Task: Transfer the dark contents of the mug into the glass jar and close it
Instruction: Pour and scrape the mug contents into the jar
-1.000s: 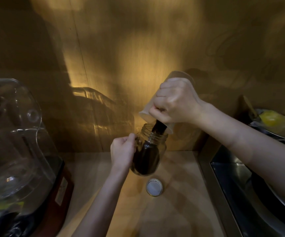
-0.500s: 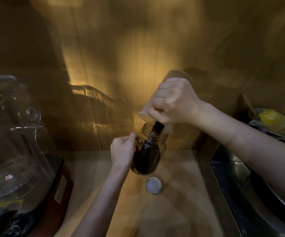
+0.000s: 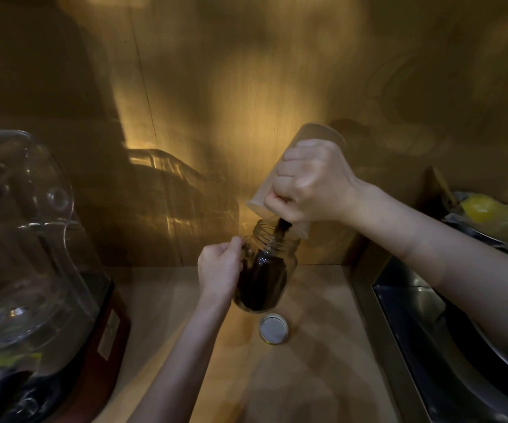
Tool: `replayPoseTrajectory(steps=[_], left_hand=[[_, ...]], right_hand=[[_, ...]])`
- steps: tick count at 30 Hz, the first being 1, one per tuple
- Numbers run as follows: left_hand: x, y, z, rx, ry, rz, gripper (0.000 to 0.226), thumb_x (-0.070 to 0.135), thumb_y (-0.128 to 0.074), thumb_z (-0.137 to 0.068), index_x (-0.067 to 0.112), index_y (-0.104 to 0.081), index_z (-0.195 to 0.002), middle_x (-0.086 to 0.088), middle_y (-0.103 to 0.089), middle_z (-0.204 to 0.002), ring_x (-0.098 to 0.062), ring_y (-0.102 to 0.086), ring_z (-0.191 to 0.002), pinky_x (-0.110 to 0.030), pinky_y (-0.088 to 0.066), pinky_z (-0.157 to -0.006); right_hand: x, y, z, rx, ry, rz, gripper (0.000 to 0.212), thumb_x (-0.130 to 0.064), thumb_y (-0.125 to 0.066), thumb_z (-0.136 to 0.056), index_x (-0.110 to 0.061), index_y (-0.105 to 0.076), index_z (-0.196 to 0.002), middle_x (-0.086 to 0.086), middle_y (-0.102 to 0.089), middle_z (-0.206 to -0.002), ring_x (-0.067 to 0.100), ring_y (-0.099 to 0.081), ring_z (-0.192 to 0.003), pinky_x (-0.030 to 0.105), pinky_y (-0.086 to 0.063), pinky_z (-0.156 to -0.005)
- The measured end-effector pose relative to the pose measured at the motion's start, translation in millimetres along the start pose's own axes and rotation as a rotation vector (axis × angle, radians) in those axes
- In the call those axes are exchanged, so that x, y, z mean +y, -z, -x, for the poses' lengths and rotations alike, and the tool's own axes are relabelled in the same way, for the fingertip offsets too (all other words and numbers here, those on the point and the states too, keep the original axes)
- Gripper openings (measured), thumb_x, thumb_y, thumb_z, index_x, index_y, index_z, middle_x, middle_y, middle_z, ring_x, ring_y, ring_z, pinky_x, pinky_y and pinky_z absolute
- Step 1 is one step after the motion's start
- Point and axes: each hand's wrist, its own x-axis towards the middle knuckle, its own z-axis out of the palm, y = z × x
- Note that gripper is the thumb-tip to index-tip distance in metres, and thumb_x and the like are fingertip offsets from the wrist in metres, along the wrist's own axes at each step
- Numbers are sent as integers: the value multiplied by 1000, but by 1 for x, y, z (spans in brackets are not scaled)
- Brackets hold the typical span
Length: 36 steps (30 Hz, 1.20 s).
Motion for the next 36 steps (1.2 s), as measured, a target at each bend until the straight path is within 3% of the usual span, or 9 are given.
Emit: replayPoseTrajectory(steps=[14, 20, 27, 32, 36], left_hand=[[1, 3, 1, -9, 52, 25, 46, 27, -54, -77, 18, -43, -33, -3, -39, -45, -23, -36, -53, -35, -35, -63], [0, 2, 3, -4, 60, 52, 45, 23, -54, -79, 20, -43, -36, 1, -38, -42, -17, -35, -47, -31, -32, -56], [-1, 0, 1, -21, 60, 25, 46, 23, -53, -81, 18, -43, -37, 0, -39, -41, -19, -37, -49, -33, -35, -61], [0, 1, 0, -36, 54, 33, 43, 23, -52, -83, 16, -45, -41, -2, -41, -46, -17, -39, -50, -31, -35, -59], [-3, 1, -3, -20, 52, 17, 45, 22, -52, -84, 17, -45, -39, -1, -41, -44, -15, -39, -48, -29, -35, -56]], right_hand=[[-2, 4, -6, -11, 39, 46, 37, -8, -58, -69, -12, -47, -34, 2, -41, -32, 20, -40, -33, 22, -29, -40], [-5, -1, -2, 3, 106, 41, 49, -13, -46, -84, -11, -49, -36, 3, -46, -34, 19, -43, -34, 22, -28, -41], [-6, -7, -2, -6, 107, 25, 54, -15, -42, -89, -11, -49, -36, 2, -45, -33, 19, -42, -34, 23, -28, -40], [-6, -7, -4, -16, 108, 10, 47, -12, -49, -83, -11, -49, -36, 3, -45, -34, 19, -42, -34, 23, -30, -40], [-8, -8, 0, -13, 1, -27, 40, -8, -55, -74, -11, -48, -35, 3, -42, -32, 19, -39, -33, 22, -29, -38]])
